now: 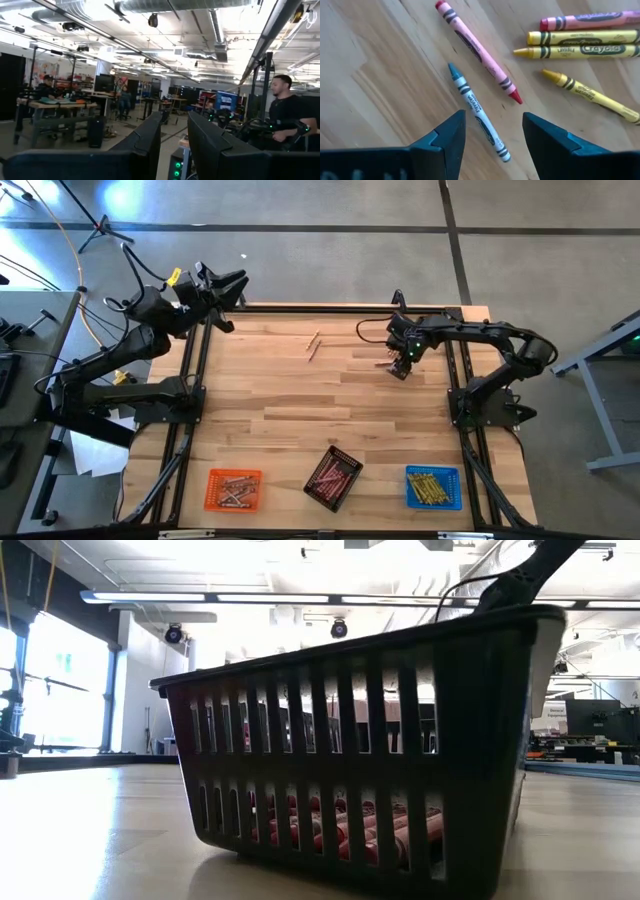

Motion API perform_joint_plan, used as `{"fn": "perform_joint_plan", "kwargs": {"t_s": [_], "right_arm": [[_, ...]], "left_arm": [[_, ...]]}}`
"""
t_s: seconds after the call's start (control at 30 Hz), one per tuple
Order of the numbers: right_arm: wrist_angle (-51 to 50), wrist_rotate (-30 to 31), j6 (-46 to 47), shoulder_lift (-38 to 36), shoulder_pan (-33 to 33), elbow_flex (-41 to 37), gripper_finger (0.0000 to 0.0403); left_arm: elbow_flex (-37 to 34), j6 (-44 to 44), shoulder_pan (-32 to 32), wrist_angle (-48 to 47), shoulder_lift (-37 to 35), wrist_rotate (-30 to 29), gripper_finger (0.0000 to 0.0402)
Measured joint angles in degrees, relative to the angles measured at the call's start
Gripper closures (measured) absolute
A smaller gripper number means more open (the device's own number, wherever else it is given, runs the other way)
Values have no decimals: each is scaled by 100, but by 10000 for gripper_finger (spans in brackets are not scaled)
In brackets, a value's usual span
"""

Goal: Sort crayons
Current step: Put the gray crayon into the orange bin

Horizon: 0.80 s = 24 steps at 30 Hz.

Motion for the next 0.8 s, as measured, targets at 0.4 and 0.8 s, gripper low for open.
{"fn": "perform_joint_plan", "kwargs": {"t_s": [0.4, 0.8], "right_arm": [[493, -123, 45, 9, -27, -383, 221], [669, -286, 353, 555, -36, -326, 254]], "left_arm": [[0, 95, 0, -4, 0, -20, 317], [0, 96, -1, -23, 0, 2, 317]]}}
